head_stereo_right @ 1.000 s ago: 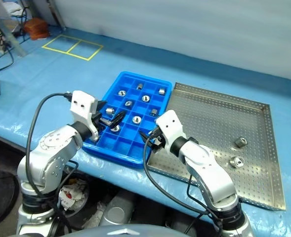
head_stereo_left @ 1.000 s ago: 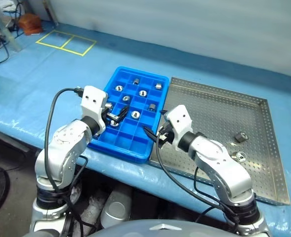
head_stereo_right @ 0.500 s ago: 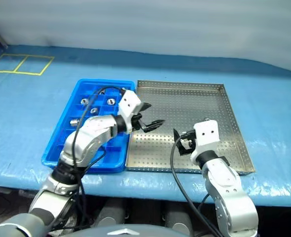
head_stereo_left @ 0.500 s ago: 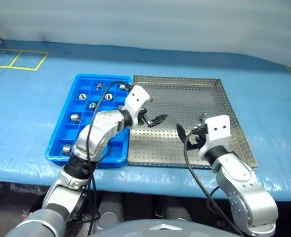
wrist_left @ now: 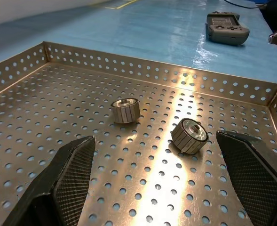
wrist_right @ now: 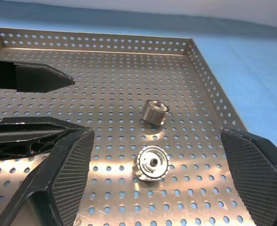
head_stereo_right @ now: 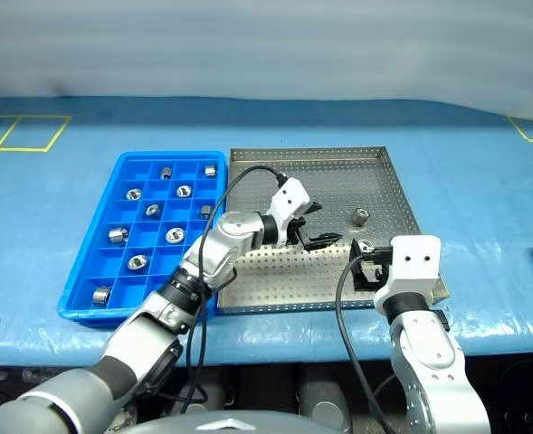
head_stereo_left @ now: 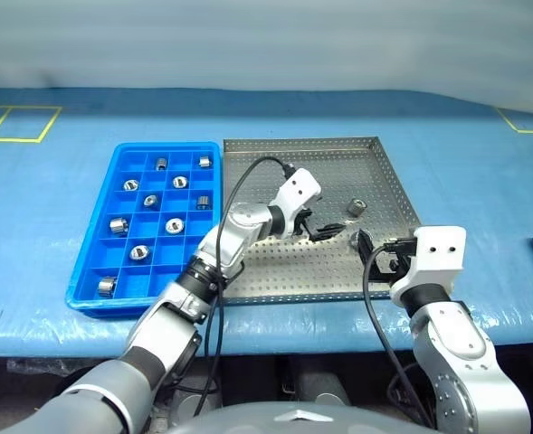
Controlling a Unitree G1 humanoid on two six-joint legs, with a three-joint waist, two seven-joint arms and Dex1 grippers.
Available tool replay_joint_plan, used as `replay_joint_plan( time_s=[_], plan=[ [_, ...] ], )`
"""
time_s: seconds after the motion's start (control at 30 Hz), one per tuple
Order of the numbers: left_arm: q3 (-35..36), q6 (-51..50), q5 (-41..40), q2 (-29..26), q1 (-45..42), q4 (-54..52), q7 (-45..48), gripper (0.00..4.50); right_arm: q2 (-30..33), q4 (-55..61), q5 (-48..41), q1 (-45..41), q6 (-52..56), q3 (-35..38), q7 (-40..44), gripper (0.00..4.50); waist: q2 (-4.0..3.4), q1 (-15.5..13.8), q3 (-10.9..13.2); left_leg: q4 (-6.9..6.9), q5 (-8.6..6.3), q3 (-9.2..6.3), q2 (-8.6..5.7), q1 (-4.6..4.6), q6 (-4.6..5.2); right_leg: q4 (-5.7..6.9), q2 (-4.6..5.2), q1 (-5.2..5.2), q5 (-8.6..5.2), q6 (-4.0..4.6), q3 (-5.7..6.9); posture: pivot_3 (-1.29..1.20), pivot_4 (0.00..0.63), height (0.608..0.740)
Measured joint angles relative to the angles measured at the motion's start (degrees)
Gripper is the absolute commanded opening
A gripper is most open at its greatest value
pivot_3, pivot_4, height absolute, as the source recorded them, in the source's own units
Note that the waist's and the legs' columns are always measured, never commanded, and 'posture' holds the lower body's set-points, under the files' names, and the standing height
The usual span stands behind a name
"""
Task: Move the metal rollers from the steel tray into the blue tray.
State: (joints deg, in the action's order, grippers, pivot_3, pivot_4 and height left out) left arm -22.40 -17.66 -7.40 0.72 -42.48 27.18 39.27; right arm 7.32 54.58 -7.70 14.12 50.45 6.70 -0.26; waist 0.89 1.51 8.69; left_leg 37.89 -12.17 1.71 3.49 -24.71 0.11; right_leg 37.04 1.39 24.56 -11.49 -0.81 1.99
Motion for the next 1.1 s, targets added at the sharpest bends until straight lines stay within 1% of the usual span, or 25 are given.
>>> replay_joint_plan(
  time_s=[0.17, 0.3, 0.5, 0.7, 0.97, 1.1],
  plan=[
    [-0.2, 6.0, 2.4, 3.7, -3.0, 8.7, 1.2, 4.47, -1.2, 0.5, 0.7, 1.7, -0.2, 0.0, -1.1, 4.5, 0.0, 0.8, 0.0, -0.04, -0.02, 0.05, -0.01, 0.0, 0.03, -0.02, 0.0, 0.02, 0.0, -0.01, -0.06, -0.18, 0.15, 0.74],
    [-0.4, 9.9, 4.3, 5.6, -5.1, 14.8, 1.8, 4.47, -2.2, 1.6, 0.9, 3.2, -0.5, -0.4, -1.7, 4.5, -0.01, 1.5, 0.0, -0.05, -0.02, 0.05, 0.0, 0.0, 0.03, -0.02, 0.01, 0.03, 0.0, -0.01, -0.06, -0.2, 0.15, 0.74],
    [-0.5, 15.7, 7.3, 6.2, -7.2, 22.5, 0.9, 4.47, -2.4, 2.5, 1.7, 4.9, -1.2, -0.9, -2.2, 4.5, -0.01, 3.0, 0.0, -0.06, -0.02, 0.06, 0.0, 0.01, 0.03, -0.02, 0.02, 0.04, 0.01, -0.02, -0.07, -0.22, 0.15, 0.74],
    [-0.5, 20.0, 9.6, 6.4, -8.9, 28.9, -1.8, 4.47, -2.6, 2.5, 2.0, 5.2, -1.5, -1.4, -2.3, 4.5, 0.0, 3.5, 0.0, -0.09, -0.02, 0.07, 0.0, 0.01, 0.03, -0.03, 0.04, 0.05, 0.01, -0.02, -0.07, -0.25, 0.15, 0.74],
    [-0.6, 23.5, 11.0, 6.6, -9.3, 33.2, -2.0, 4.47, -3.2, 2.6, 2.6, 6.6, -3.2, -2.3, -3.1, 4.5, 0.0, 4.4, 0.0, -0.16, -0.02, 0.1, 0.0, 0.01, 0.03, -0.06, 0.06, 0.07, 0.01, -0.02, -0.07, -0.29, 0.15, 0.74],
    [-0.5, 24.8, 11.0, 6.6, -9.4, 33.6, -0.5, 4.47, -3.5, 2.6, 2.8, 7.5, -4.3, -2.4, -3.7, 4.5, 0.0, 5.5, 0.0, -0.16, -0.02, 0.12, -0.01, 0.01, 0.03, -0.06, 0.08, 0.07, 0.01, -0.03, -0.08, -0.3, 0.15, 0.74]
  ],
)
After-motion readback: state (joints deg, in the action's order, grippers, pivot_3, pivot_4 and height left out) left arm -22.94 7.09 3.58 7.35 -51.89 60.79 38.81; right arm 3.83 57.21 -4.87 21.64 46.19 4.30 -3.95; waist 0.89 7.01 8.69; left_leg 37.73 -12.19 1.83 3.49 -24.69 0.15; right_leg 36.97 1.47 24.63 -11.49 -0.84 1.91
